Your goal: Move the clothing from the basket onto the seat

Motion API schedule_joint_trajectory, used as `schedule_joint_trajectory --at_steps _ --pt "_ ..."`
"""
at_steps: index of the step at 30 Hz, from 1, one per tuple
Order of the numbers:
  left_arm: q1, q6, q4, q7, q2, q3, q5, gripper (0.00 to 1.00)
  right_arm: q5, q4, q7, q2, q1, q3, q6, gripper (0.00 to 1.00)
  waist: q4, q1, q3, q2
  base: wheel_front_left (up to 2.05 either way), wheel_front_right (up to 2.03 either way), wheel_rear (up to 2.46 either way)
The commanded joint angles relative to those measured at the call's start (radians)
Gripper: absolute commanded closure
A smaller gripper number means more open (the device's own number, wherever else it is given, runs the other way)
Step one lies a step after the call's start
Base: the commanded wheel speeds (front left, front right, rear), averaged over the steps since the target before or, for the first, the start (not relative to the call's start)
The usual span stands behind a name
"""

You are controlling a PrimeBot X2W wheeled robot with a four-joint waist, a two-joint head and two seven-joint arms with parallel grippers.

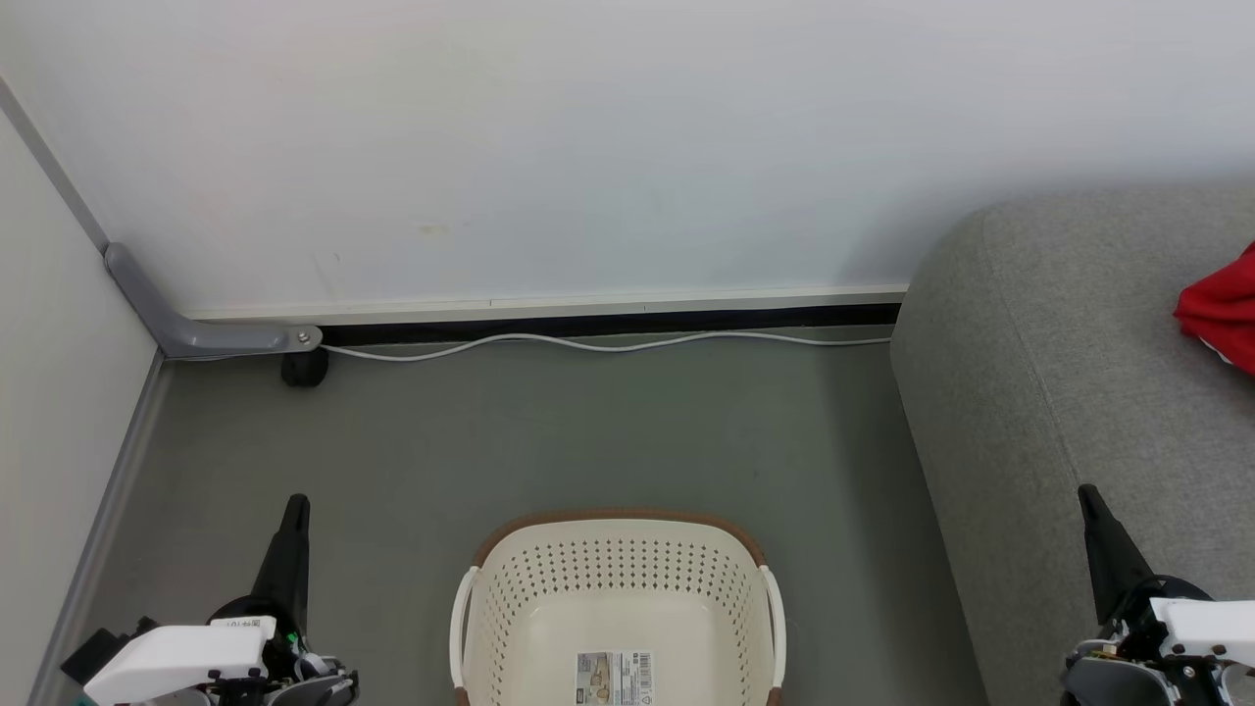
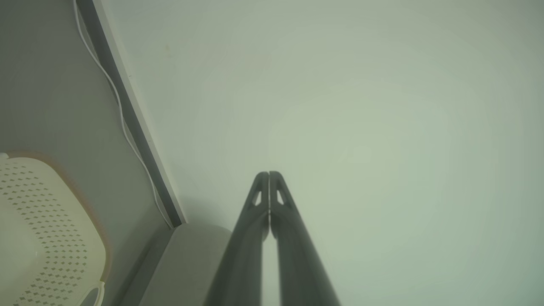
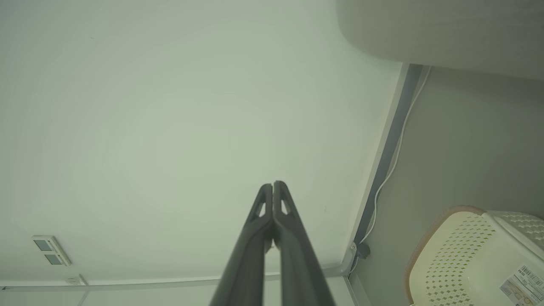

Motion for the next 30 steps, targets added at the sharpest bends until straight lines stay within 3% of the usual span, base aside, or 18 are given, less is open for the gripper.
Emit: schedule_joint_trajectory --at_steps 1,30 --pt "-0.057 -0.008 -0.03 0.006 0.018 0.032 -0.004 1.0 0.012 -0.031 0.007 -0.01 -0.037 0.017 0.002 1.0 0.0 -0.0001 0.0 -0.0001 0.0 0.0 0.0" --pt "-0.057 -0.008 -0.03 0.006 0.018 0.032 -0.004 1.0 0.012 -0.031 0.007 -0.01 -0.037 0.017 0.002 1.0 0.0 -0.0001 0.0 -0.0001 0.0 0.0 0.0"
